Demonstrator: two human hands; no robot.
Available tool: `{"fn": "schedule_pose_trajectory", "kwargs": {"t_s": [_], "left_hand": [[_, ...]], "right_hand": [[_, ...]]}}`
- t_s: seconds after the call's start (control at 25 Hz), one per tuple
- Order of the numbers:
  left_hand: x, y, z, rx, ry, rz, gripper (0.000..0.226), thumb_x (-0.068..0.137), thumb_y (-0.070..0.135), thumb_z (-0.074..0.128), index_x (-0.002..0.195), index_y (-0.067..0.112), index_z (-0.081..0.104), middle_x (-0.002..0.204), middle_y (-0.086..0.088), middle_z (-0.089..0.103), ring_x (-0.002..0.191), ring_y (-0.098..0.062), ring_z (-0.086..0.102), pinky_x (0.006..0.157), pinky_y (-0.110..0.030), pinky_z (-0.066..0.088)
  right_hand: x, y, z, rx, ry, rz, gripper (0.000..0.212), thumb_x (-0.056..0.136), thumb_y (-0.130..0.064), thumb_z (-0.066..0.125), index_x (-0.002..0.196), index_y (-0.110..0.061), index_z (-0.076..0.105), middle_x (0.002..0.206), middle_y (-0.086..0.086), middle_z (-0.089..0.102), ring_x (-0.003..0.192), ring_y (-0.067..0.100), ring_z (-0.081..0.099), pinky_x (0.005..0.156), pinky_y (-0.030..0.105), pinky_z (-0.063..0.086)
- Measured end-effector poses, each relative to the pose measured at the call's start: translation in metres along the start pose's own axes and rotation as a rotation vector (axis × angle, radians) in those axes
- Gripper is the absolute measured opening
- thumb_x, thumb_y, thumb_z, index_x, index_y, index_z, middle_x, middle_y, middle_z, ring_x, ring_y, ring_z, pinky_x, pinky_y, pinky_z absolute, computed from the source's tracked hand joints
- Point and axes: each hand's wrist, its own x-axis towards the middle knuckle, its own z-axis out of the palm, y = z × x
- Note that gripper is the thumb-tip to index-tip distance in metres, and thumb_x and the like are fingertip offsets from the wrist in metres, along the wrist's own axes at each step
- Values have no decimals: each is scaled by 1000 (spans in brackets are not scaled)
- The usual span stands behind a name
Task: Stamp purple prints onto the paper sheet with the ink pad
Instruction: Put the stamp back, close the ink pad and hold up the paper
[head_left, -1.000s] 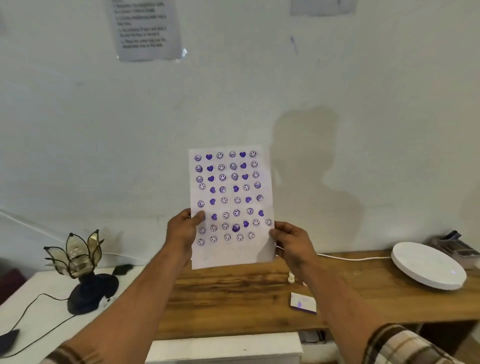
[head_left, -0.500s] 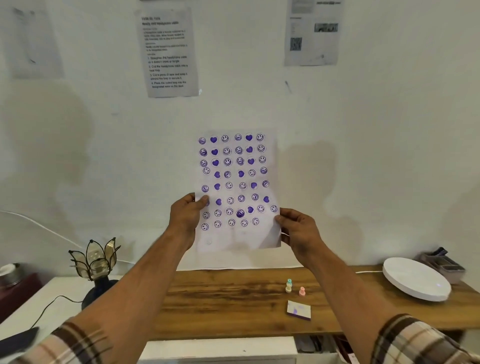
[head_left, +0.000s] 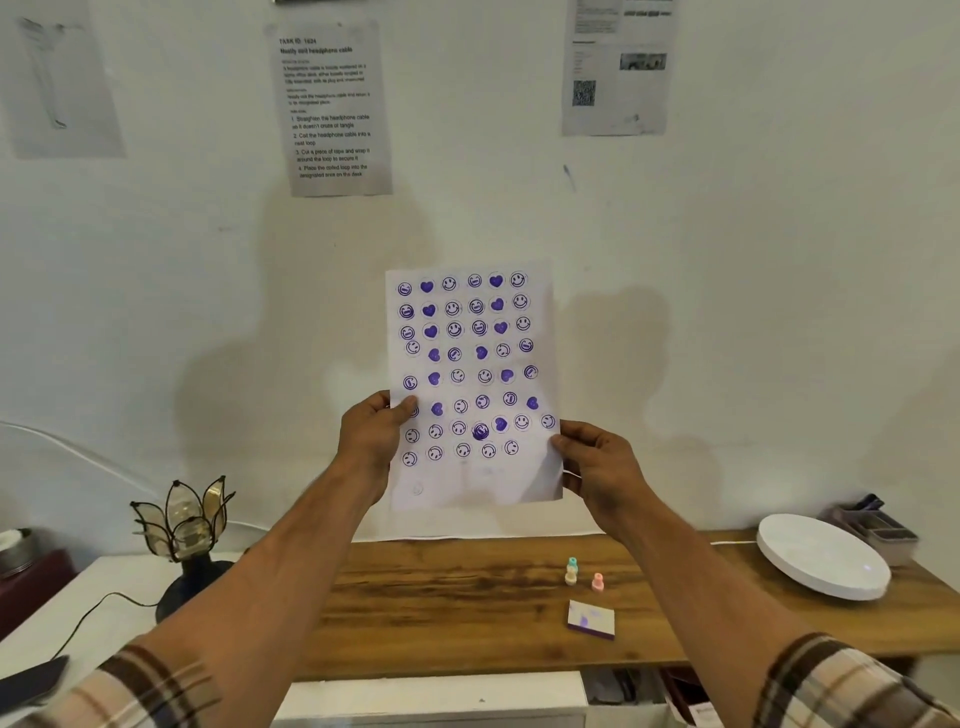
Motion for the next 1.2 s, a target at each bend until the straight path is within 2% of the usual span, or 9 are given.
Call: {"fn": "schedule_pose_trajectory", "kwargs": {"t_s": [0.44,0.6,0.76,0.88,1.0,1.08,1.2], "left_hand": [[17,-22,-9,16,31,-34,20,93,10,70,112,15,76,104,-10,80,98,-36,75,83,-60,60],[29,-40,-13,35,52,-62,17,92,12,72,106,19,78,103,-8,80,99,-34,75,84,-60,60],[45,-67,-18,58,73,-105,12,91,14,73,99,21,79,97,-7,81,93,-34,77,78,-59,62],[58,-97,-24,87,99,-144,10,91,15,73,97,21,78,94,-8,81,86,-34,78,72,-54,63],[72,-136,-31,129,122,-181,11,91,15,74,100,20,77,96,-9,81,91,-36,77,79,-55,62],[79,-162,-34,159,140,-200,14,89,15,76,104,15,77,100,-10,80,93,-36,76,83,-56,61],[91,-204,-39,179,158,-231,16,87,13,79,103,10,78,99,-12,80,92,-34,76,83,-51,62]], "right_hand": [[12,18,6,1,11,30,18,99,-3,64,109,-12,77,111,8,79,98,32,71,65,33,60],[21,34,5,-5,22,53,17,99,-4,65,107,-13,77,109,7,80,98,31,71,67,35,60],[34,59,0,-30,45,98,16,99,-6,67,107,-15,77,107,5,81,100,31,73,66,34,61],[47,90,-6,-63,85,148,14,98,-9,69,108,-14,77,107,6,81,100,32,74,67,37,62],[61,130,-14,-99,117,205,12,98,-9,70,104,-16,77,100,4,82,95,29,75,70,40,62],[69,156,-18,-168,155,182,14,98,-8,69,98,-20,77,99,5,82,90,24,75,75,42,63],[82,198,-21,-403,188,43,18,95,-12,72,93,-29,77,97,-2,81,87,13,75,78,34,62]]}}
